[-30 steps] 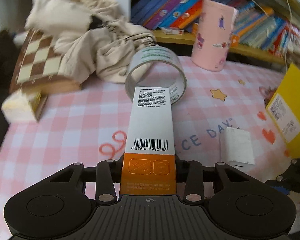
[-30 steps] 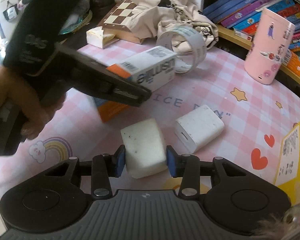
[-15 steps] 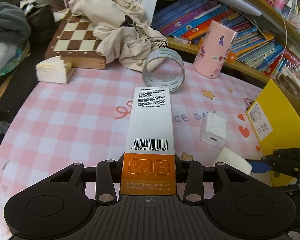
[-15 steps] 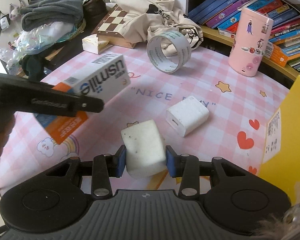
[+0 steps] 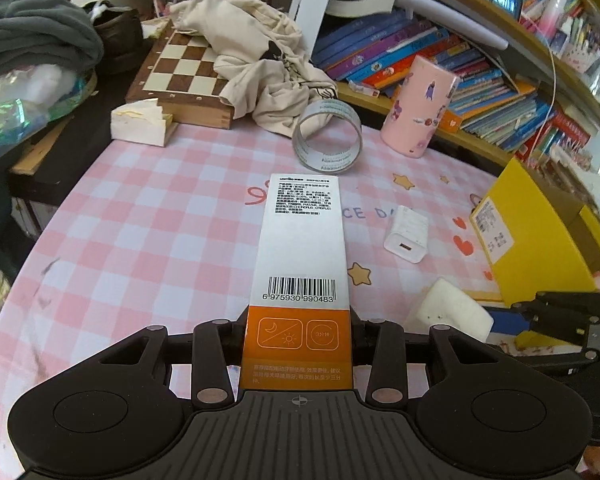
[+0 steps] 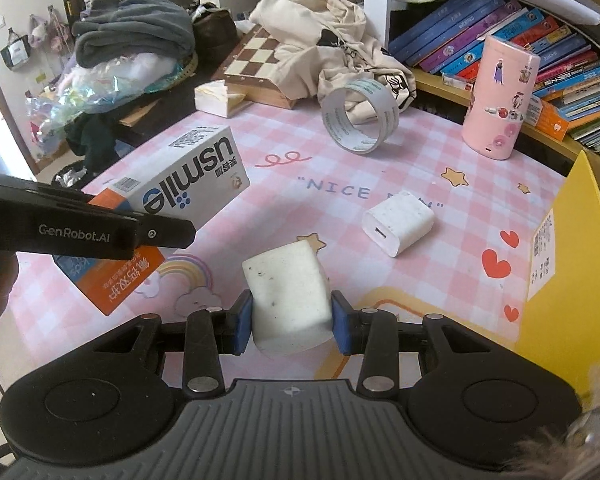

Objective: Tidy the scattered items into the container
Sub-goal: 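Lift the sponge block and usmile box with both tools toward the yellow box, then lower the sponge block and usmile box into the yellow box with both tools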

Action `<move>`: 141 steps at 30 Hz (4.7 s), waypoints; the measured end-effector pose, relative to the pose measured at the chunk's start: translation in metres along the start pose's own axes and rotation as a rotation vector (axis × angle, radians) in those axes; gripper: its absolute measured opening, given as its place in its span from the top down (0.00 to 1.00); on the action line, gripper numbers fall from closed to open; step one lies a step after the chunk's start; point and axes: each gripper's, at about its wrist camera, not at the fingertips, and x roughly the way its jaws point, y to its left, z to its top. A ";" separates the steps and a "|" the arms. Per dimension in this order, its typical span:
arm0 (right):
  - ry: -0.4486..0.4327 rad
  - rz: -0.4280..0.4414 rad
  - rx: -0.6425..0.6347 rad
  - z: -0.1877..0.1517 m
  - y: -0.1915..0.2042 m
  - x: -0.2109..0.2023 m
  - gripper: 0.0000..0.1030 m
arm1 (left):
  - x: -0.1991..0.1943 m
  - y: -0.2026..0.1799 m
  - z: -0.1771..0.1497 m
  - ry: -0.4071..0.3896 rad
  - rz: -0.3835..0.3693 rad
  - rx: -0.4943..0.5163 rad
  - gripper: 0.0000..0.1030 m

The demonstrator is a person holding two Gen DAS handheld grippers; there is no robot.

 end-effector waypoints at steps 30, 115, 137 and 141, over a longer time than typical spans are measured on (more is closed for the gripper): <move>-0.072 -0.061 0.066 -0.056 0.032 -0.081 0.65 | -0.077 -0.028 -0.055 -0.029 -0.151 0.029 0.63; -0.092 -0.400 0.444 -0.177 -0.107 -0.197 0.65 | -0.030 -0.232 -0.073 0.112 -0.459 0.372 0.63; -0.219 -0.419 0.368 -0.154 -0.178 -0.232 0.65 | -0.026 -0.313 -0.039 0.013 -0.527 0.421 0.63; -0.267 -0.397 0.331 -0.138 -0.191 -0.234 0.65 | -0.028 -0.323 -0.026 -0.034 -0.517 0.420 0.63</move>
